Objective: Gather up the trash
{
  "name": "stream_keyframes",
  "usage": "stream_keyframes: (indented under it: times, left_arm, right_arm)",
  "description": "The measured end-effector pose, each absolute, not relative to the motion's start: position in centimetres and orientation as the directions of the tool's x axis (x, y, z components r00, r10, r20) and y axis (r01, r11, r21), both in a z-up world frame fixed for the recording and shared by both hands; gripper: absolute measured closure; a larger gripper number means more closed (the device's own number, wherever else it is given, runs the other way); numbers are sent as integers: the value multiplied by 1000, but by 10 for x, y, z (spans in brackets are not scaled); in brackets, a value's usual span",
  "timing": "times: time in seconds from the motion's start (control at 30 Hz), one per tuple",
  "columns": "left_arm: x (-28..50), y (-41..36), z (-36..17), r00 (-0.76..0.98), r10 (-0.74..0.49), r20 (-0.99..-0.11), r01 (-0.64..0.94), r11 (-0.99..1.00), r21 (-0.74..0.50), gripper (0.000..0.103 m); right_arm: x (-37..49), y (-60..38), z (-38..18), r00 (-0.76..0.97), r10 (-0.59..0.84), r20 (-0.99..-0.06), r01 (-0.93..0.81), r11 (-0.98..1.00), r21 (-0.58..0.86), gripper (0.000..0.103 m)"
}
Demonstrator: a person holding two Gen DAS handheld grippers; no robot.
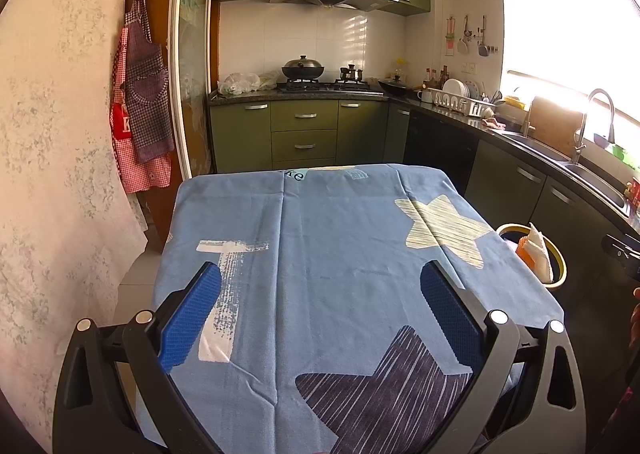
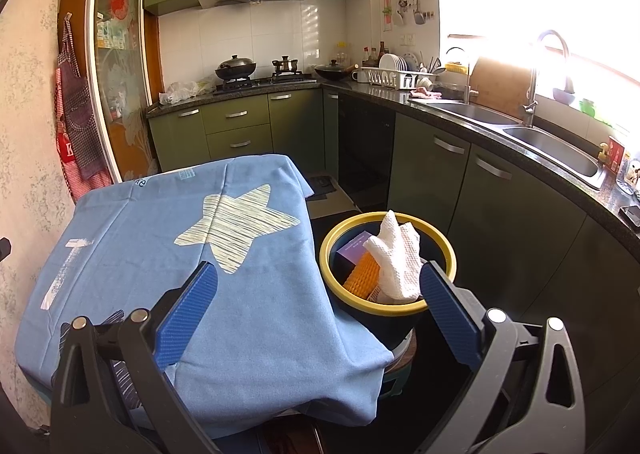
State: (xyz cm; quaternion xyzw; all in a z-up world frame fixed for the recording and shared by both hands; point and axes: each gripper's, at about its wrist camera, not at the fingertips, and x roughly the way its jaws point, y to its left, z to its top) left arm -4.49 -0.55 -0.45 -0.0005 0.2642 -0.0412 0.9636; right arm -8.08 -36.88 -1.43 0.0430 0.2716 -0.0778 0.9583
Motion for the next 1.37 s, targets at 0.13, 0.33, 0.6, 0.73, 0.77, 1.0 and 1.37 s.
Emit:
stream_keyframes:
  times: [0.13,0.33,0.6,0.73,0.77,1.0,1.37]
  left_arm:
    - [-44,-6,-5,856,-82,-511,82,996,-22,5]
    - [-44,-7,-7,853,-84,-516,85,996,-21,5]
    - [-43,-8,-7,850,-85,-520,89,996,-18,5]
    - [-42,-8,-9,846,-87,-526,92,996,-17,5]
    - [-42,-8,-9,845,-88,-527,93,996,-16,5]
    - [-41,-9,-10,855,-91,-510,102,995,-6,5]
    - [21,11,-29,793,-76,-604,64,997,-41,5]
  right_arm:
    - [-81,-369,-14,839,-128,-529,176,984,41,7]
    - [-80,-368,-17,837,-126,-533,173,984,39,7]
    - [-80,-368,-17,836,-126,-533,173,984,38,7]
    - [-80,-367,-17,836,-126,-534,172,984,37,7]
    - [-79,-368,-17,836,-126,-534,172,984,37,7]
    - [-79,-367,-18,834,-126,-538,170,985,34,7]
    - [-36,-354,-27,812,-67,-580,93,996,16,7]
